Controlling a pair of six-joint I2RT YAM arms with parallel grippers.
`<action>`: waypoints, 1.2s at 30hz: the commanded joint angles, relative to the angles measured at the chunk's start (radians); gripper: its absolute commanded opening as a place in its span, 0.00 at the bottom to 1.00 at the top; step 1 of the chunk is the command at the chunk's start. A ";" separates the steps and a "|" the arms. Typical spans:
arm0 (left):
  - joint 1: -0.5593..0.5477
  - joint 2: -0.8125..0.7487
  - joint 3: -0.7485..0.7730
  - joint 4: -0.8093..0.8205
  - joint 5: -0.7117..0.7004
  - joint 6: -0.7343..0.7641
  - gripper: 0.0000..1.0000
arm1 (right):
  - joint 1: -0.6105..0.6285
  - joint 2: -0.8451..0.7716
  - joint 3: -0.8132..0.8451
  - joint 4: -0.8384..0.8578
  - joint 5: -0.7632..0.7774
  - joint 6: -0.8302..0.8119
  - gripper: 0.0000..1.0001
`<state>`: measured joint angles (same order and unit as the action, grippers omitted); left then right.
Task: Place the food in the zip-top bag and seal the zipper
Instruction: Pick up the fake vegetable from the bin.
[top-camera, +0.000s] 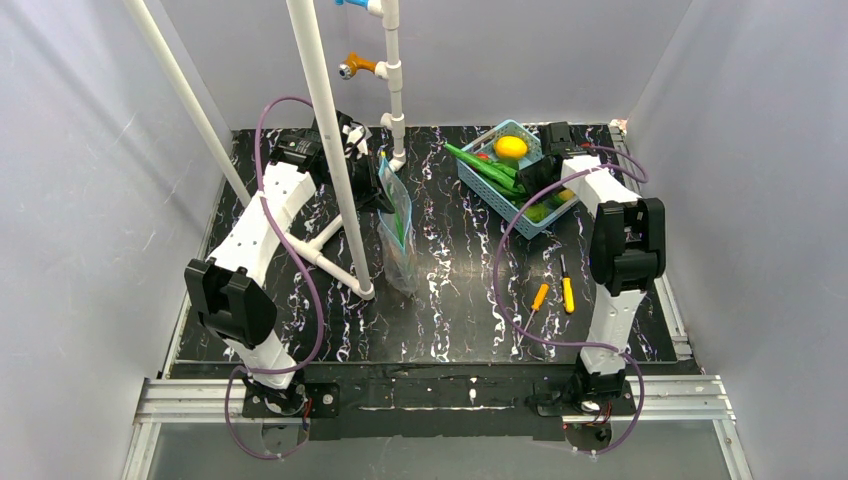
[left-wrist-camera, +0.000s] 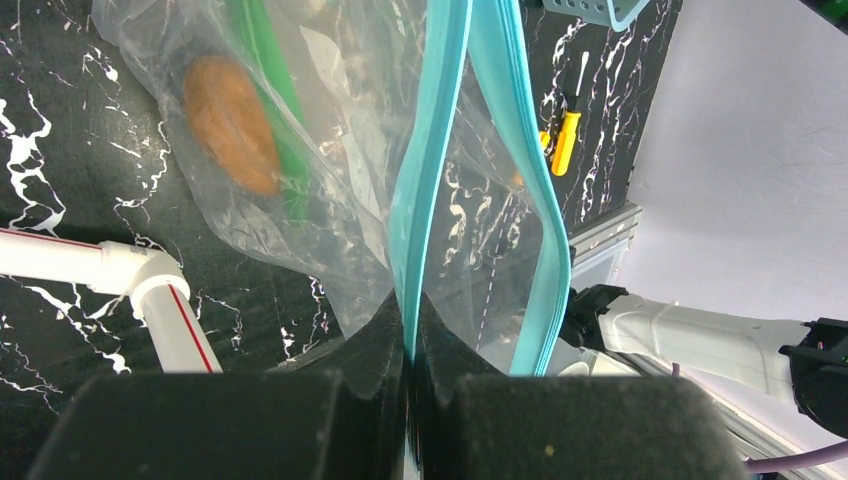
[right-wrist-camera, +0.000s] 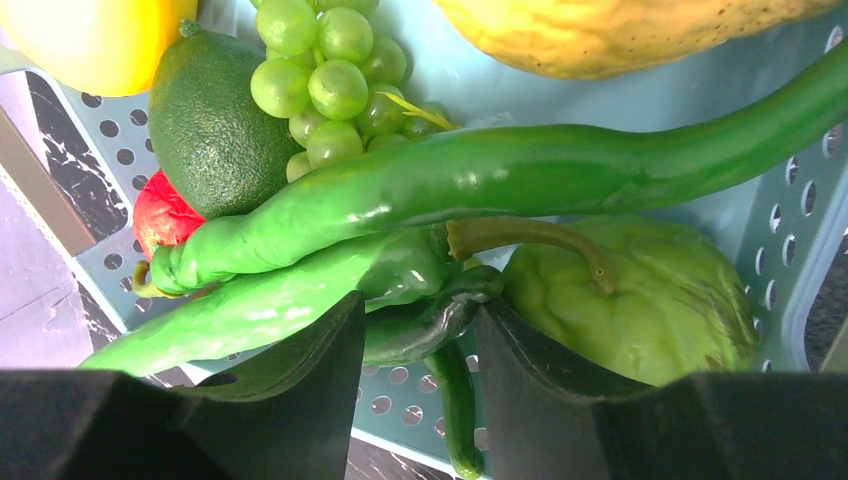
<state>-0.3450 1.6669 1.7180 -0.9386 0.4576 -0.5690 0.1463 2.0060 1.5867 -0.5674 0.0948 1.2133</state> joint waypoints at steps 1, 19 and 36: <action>0.005 -0.008 0.039 -0.022 0.010 0.005 0.00 | 0.011 -0.026 -0.004 -0.024 0.055 0.023 0.53; 0.005 -0.020 0.049 -0.034 0.006 0.003 0.00 | 0.011 -0.026 -0.112 0.089 0.003 0.075 0.56; 0.004 -0.032 0.025 -0.014 0.022 -0.005 0.00 | -0.003 -0.062 -0.177 0.184 -0.069 -0.067 0.61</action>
<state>-0.3450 1.6665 1.7325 -0.9386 0.4614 -0.5770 0.1566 1.9141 1.4113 -0.3943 0.0319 1.0634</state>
